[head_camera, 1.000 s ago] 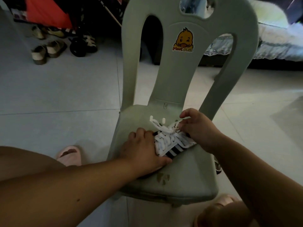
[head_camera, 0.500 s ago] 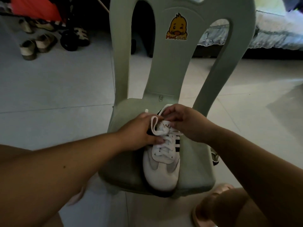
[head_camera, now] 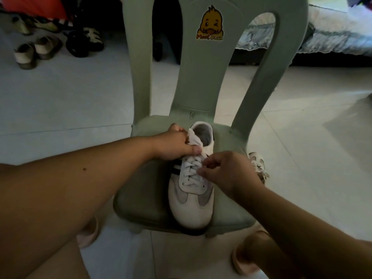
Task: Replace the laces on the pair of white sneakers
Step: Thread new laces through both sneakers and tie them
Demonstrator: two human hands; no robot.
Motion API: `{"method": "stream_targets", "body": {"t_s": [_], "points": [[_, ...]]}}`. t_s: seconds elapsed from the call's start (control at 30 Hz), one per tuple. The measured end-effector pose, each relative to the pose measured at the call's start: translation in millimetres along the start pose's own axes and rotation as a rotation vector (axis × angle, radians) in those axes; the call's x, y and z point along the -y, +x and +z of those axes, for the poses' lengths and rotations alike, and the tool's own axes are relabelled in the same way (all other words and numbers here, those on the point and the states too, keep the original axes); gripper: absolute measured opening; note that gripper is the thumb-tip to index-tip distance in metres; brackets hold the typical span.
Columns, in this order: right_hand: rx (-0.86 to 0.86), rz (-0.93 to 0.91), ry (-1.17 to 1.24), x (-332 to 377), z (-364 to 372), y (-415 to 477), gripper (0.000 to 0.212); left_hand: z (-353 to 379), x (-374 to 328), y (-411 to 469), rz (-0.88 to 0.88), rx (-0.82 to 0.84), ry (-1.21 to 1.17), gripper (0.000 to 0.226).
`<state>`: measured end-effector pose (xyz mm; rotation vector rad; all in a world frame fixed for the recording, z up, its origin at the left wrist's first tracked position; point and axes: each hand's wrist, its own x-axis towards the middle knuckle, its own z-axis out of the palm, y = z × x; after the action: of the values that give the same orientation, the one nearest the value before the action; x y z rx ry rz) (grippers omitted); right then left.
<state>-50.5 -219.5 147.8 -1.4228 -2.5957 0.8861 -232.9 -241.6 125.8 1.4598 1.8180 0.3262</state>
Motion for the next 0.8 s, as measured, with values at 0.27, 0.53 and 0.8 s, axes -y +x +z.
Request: {"method": "stream_targets", "body": {"t_s": [0.27,0.53,0.8], "points": [[-0.111,-0.049,0.075,-8,5,6,0.016,-3,-2,-1,-0.063,0.007,-0.15,0.055],[-0.048,-0.181,-0.011,-21,-4,3,0.008,0,-6,2,-0.088,-0.009,-0.121,0.08],[-0.029,-0.216,-0.12,-24,1,-3,0.008,0,-12,-1,-0.196,0.106,-0.475,0.035]]}}
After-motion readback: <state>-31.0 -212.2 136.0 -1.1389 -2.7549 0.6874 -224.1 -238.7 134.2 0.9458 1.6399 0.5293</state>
